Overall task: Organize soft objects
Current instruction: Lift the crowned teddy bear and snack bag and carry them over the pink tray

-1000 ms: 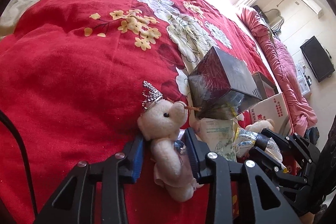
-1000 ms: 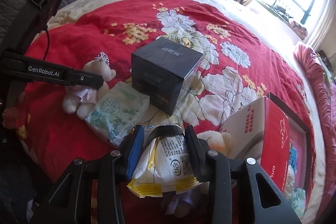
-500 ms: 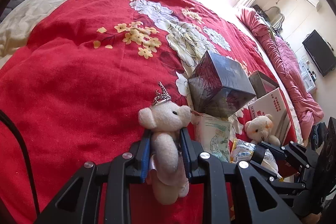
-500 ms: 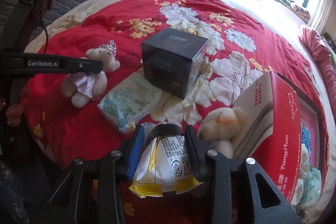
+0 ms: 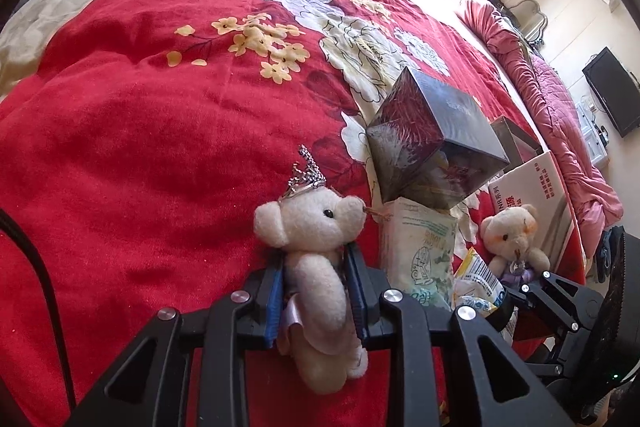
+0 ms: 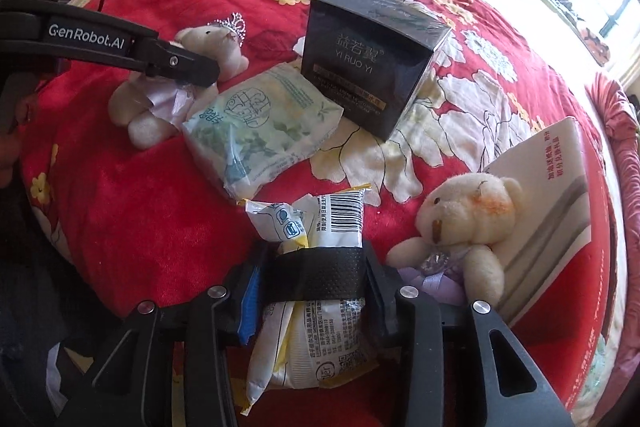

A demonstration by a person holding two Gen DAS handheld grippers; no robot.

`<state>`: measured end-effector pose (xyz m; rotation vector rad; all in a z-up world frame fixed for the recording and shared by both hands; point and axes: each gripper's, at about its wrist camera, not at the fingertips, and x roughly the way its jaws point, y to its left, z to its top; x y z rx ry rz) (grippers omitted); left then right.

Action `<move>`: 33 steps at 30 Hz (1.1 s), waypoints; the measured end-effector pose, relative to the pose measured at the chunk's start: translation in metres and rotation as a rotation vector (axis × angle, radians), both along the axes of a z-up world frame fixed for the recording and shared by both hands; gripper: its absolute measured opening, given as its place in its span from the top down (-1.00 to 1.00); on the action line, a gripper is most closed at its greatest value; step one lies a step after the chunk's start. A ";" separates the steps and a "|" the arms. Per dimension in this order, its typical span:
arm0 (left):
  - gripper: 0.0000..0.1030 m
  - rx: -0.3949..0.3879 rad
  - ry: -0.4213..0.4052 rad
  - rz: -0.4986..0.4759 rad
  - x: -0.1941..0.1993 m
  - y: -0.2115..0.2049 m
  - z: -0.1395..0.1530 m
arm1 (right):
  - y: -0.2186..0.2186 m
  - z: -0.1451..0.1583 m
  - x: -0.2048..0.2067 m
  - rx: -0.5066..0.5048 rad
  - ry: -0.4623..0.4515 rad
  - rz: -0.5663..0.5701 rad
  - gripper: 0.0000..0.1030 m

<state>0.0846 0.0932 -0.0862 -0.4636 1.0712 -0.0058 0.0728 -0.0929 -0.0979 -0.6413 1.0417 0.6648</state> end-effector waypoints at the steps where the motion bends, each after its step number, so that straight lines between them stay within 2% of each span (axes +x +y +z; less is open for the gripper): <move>1: 0.48 0.000 -0.001 0.003 0.000 0.000 0.001 | 0.000 0.001 0.001 0.019 -0.001 -0.004 0.22; 6: 0.52 -0.007 -0.032 0.014 -0.007 0.003 0.009 | -0.013 0.024 0.002 0.146 0.007 -0.052 0.25; 11: 0.52 0.041 -0.101 0.025 -0.020 -0.002 0.038 | -0.023 0.055 0.000 0.257 -0.012 -0.092 0.24; 23: 0.52 0.102 -0.196 -0.051 -0.034 -0.052 0.103 | -0.056 0.117 -0.013 0.362 -0.121 -0.161 0.24; 33: 0.52 0.109 -0.268 -0.181 -0.026 -0.125 0.153 | -0.124 0.163 -0.024 0.426 -0.237 -0.290 0.24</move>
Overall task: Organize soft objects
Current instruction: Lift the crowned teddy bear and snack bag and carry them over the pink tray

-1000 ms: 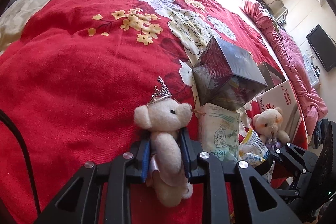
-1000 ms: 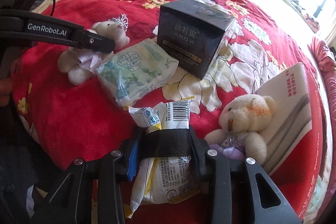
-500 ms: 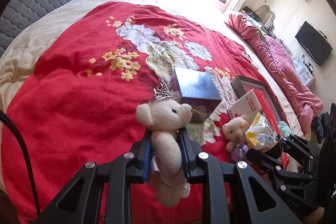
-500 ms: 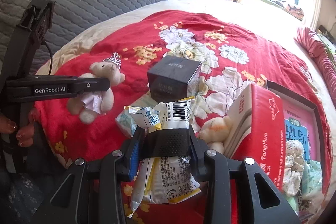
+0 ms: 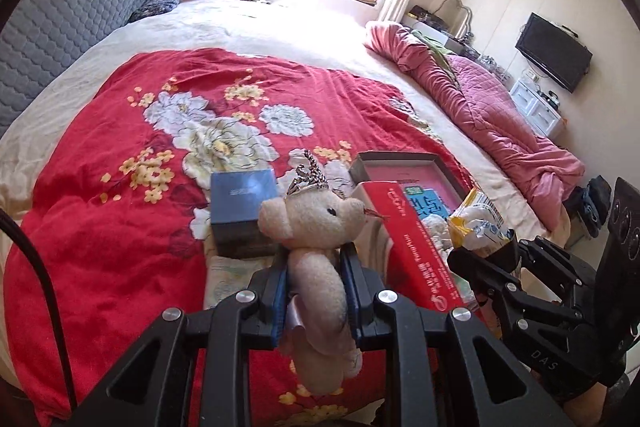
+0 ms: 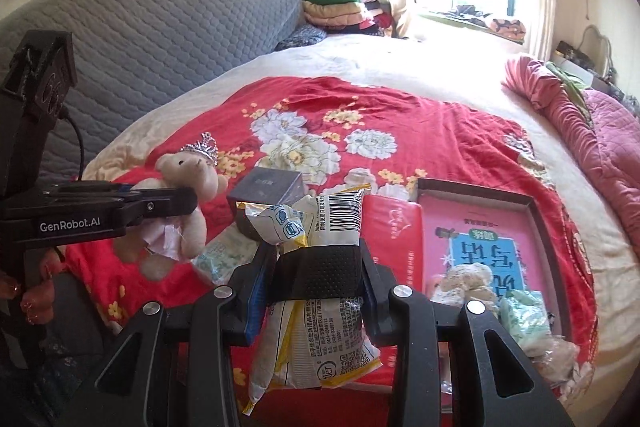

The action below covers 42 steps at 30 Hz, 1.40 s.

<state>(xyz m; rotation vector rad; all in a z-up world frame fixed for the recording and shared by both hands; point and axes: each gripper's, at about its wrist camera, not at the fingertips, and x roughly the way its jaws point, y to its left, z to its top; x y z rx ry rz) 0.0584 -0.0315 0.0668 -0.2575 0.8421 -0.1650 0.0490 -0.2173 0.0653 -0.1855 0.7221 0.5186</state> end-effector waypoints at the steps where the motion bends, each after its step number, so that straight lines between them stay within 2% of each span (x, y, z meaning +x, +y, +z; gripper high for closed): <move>1: 0.52 0.006 -0.010 -0.012 0.001 -0.008 0.005 | -0.008 0.004 -0.001 0.005 -0.012 -0.018 0.24; 13: 0.52 0.034 -0.065 -0.162 0.019 -0.097 0.037 | -0.090 0.041 0.000 0.102 -0.063 -0.200 0.24; 21: 0.52 0.077 -0.067 -0.233 0.030 -0.142 0.037 | -0.129 0.048 0.003 0.139 -0.084 -0.287 0.24; 35: 0.51 0.119 0.005 -0.301 0.059 -0.188 0.001 | -0.176 0.026 0.015 0.164 -0.070 -0.402 0.24; 42: 0.51 0.142 0.083 -0.350 0.083 -0.214 -0.034 | -0.204 -0.014 0.040 0.141 0.019 -0.476 0.24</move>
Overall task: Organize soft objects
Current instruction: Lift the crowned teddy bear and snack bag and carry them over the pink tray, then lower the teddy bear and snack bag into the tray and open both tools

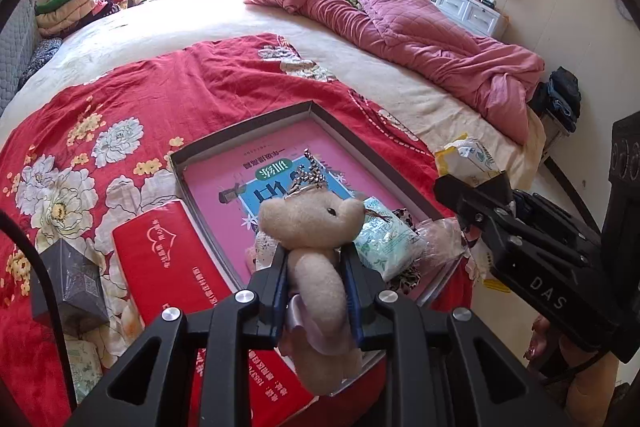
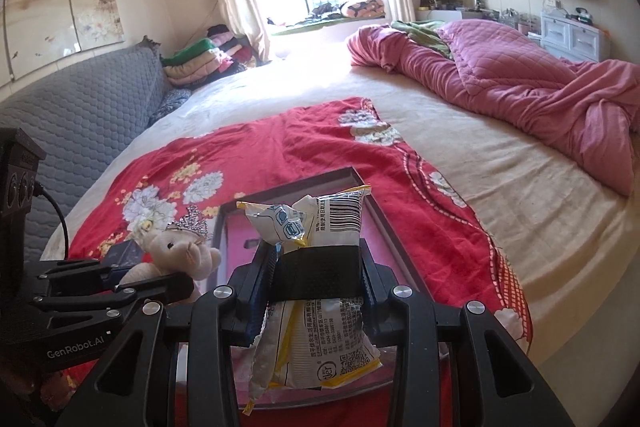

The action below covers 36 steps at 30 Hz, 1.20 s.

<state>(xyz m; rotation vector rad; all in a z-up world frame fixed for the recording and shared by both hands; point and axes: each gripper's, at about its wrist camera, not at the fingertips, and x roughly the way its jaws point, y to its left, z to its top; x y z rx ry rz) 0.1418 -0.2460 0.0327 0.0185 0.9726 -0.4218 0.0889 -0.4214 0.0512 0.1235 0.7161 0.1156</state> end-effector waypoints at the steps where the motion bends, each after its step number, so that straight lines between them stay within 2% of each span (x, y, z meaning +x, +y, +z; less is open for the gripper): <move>1: 0.51 0.001 0.015 0.000 0.004 -0.002 -0.005 | -0.003 -0.008 0.005 -0.007 0.019 -0.008 0.24; 7: 0.50 0.020 0.082 -0.022 0.019 -0.020 -0.031 | -0.015 -0.047 0.030 -0.004 0.098 -0.036 0.24; 16: 0.46 0.025 0.119 -0.026 0.028 -0.027 -0.050 | -0.024 -0.074 0.043 0.019 0.168 -0.059 0.18; 21: 0.38 0.011 0.127 -0.024 0.031 -0.025 -0.050 | -0.026 -0.074 0.042 0.019 0.166 -0.066 0.15; 23: 0.09 0.005 0.121 -0.027 0.030 -0.024 -0.048 | -0.025 -0.071 0.041 0.011 0.152 -0.071 0.09; 25: -0.06 -0.004 0.116 -0.028 0.029 -0.024 -0.045 | -0.025 -0.064 0.038 0.012 0.126 -0.071 -0.10; 30: -0.08 -0.020 0.090 -0.029 0.024 -0.020 -0.034 | -0.024 -0.051 0.032 -0.014 0.088 -0.086 -0.19; 34: -0.24 -0.038 0.064 -0.021 0.017 -0.011 -0.021 | -0.020 -0.039 0.026 -0.045 0.065 -0.081 -0.23; 36: -0.25 -0.051 0.051 -0.012 0.013 -0.003 -0.014 | -0.016 -0.031 0.023 -0.059 0.051 -0.079 -0.23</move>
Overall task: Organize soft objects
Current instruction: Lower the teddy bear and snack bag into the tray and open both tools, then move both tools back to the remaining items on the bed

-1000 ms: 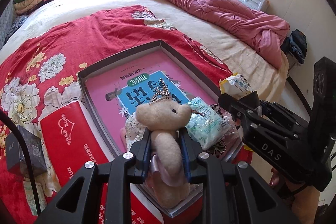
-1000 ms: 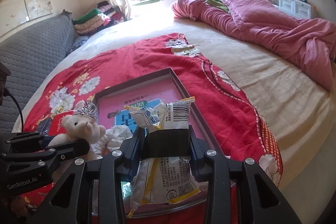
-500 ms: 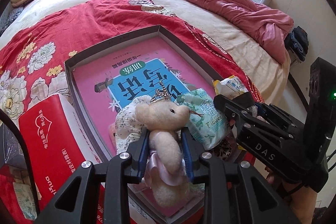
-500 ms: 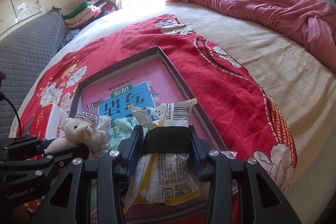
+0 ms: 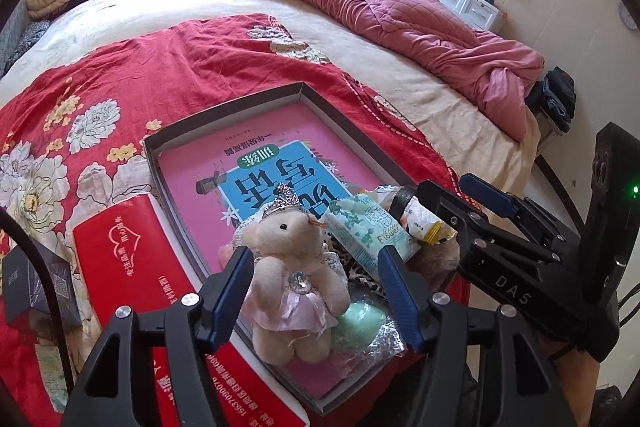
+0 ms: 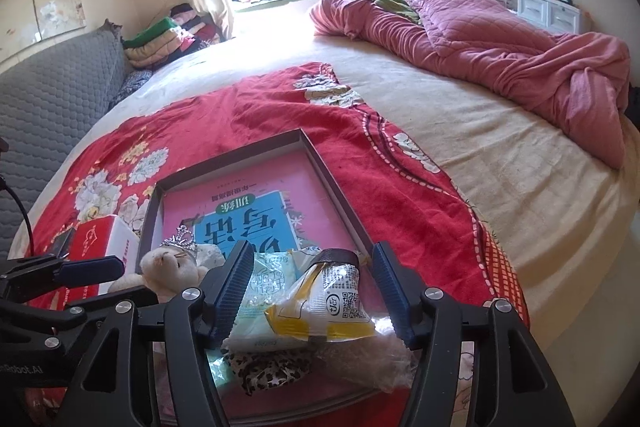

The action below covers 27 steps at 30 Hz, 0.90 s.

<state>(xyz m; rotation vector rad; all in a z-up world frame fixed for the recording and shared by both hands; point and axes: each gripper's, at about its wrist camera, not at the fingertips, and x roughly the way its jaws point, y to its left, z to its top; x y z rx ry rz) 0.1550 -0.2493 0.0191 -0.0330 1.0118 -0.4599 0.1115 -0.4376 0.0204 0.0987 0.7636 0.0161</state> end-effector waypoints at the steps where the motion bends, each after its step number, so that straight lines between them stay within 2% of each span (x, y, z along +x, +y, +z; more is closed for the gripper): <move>1: -0.25 -0.004 -0.011 0.010 -0.003 0.005 0.005 | 0.003 0.005 -0.003 -0.007 -0.010 0.011 -0.23; 5: -0.42 -0.035 -0.040 0.025 -0.010 0.022 0.022 | 0.021 0.027 -0.014 -0.046 -0.072 0.049 -0.24; 9: -0.42 -0.045 -0.076 0.055 -0.019 0.042 0.037 | 0.042 0.052 -0.023 -0.035 -0.125 0.098 -0.24; 15: -0.43 -0.027 -0.116 0.153 -0.033 0.094 0.053 | 0.092 0.077 -0.037 -0.112 -0.172 0.213 -0.26; 21: -0.44 0.002 -0.115 0.282 -0.045 0.165 0.052 | 0.151 0.080 -0.049 -0.182 -0.185 0.361 -0.27; 27: -0.45 0.021 -0.052 0.392 -0.054 0.230 0.026 | 0.217 0.062 -0.063 -0.284 -0.163 0.548 -0.27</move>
